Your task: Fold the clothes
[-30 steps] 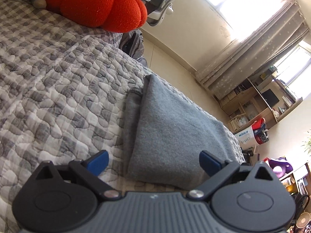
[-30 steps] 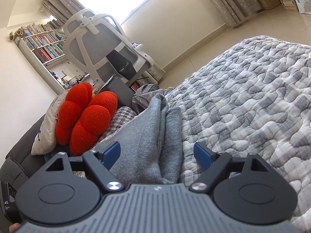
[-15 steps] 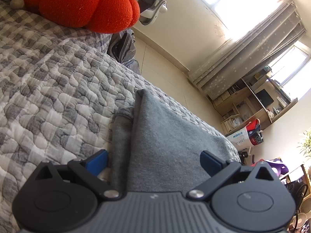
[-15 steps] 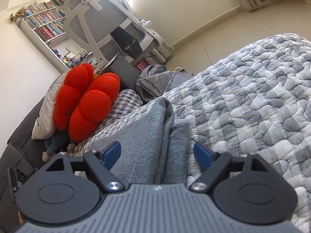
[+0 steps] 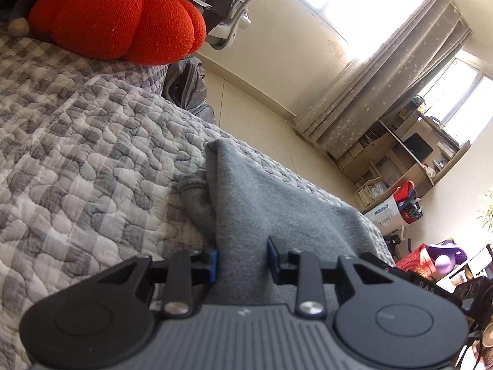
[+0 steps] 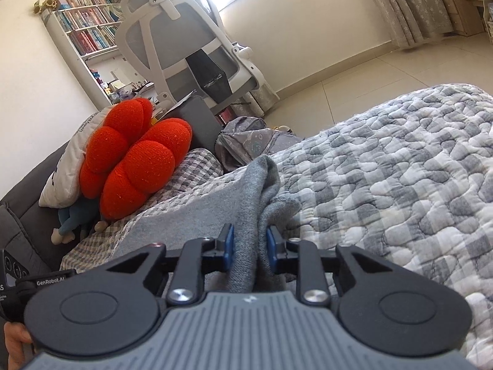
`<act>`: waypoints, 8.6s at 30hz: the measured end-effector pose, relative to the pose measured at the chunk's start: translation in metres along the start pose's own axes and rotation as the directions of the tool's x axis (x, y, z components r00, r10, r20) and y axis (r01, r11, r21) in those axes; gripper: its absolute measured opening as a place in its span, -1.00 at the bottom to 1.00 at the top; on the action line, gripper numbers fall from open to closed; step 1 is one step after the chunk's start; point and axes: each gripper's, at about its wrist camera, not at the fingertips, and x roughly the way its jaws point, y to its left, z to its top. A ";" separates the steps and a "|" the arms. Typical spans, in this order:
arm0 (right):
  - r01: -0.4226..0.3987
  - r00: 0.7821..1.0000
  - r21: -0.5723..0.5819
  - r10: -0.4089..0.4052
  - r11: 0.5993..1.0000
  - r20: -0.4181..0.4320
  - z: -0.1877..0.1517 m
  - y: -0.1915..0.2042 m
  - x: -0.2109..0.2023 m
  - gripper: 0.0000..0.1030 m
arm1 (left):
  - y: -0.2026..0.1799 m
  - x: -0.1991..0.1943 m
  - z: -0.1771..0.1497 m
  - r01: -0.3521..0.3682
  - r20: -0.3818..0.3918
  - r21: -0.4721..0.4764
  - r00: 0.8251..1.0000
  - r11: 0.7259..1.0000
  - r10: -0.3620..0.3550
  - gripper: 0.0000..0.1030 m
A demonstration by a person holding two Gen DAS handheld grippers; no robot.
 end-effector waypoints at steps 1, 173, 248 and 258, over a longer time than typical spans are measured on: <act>0.013 1.000 -0.026 -0.013 1.000 0.003 0.000 0.004 0.001 -0.50 | 0.002 -0.002 0.001 0.017 0.006 -0.023 1.000 1.000 -0.016 -0.46; 0.100 0.982 -0.755 -0.186 0.648 -0.030 -0.085 0.137 -0.099 0.39 | 0.027 -0.180 -0.125 -0.016 0.062 -0.525 0.997 0.851 0.056 0.21; -0.280 0.861 0.228 0.349 0.932 -0.369 -0.018 -0.024 -0.074 0.38 | -0.011 -0.100 -0.114 -0.026 -0.066 -0.299 0.998 0.954 0.007 0.07; -0.177 0.936 -0.119 0.129 0.977 -0.326 -0.024 0.031 -0.080 -0.48 | -0.035 -0.097 -0.097 -0.062 -0.093 -0.274 0.995 0.960 0.037 -0.62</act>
